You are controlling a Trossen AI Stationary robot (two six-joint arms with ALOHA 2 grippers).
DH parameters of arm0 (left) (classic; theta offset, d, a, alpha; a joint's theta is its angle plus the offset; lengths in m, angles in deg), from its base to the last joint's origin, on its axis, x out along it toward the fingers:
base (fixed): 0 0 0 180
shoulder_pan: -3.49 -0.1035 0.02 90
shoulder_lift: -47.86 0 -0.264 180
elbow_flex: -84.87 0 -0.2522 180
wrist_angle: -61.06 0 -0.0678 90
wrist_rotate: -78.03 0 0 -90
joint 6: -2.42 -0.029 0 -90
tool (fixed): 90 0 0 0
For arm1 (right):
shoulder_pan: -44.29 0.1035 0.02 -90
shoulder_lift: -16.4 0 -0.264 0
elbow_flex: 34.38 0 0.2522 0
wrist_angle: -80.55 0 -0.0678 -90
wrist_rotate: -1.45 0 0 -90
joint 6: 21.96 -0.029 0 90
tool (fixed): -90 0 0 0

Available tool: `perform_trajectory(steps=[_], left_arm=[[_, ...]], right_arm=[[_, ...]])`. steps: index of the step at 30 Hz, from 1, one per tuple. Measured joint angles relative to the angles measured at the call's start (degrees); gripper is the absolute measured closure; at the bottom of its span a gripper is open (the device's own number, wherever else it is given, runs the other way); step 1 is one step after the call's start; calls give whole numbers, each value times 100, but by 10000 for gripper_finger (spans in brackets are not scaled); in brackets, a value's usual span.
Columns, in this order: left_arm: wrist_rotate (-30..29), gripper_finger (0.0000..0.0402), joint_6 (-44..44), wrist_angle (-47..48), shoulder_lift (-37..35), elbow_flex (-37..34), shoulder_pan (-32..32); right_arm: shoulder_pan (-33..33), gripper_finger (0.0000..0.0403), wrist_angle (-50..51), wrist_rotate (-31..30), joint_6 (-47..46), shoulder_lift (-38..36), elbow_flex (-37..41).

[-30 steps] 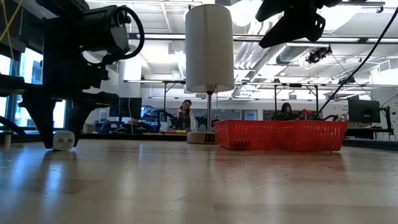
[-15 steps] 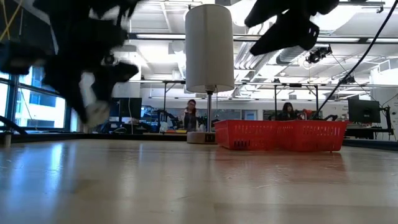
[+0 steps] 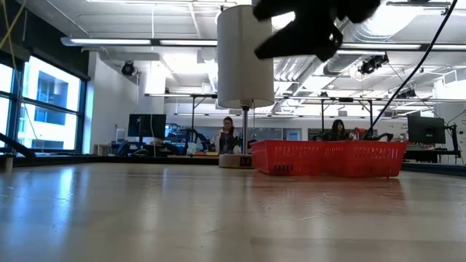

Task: Pick & Place Office items
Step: Put the green charger adapter into the right red bin

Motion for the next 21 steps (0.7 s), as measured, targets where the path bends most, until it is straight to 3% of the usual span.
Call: perform_trajectory(steps=[6, 12, 21], left_arm=[[-75, 265, 209, -1406, 83, 2, 368], [-138, 265, -176, -2120, 449, 0, 412], [0, 265, -469, -3453, 1245, -1, 388]], right_arm=[[87, 137, -1440, 64, 1007, 17, 0], [143, 137, -2724, 636, 1465, 15, 0], [152, 137, -2945, 762, 1363, 15, -1]])
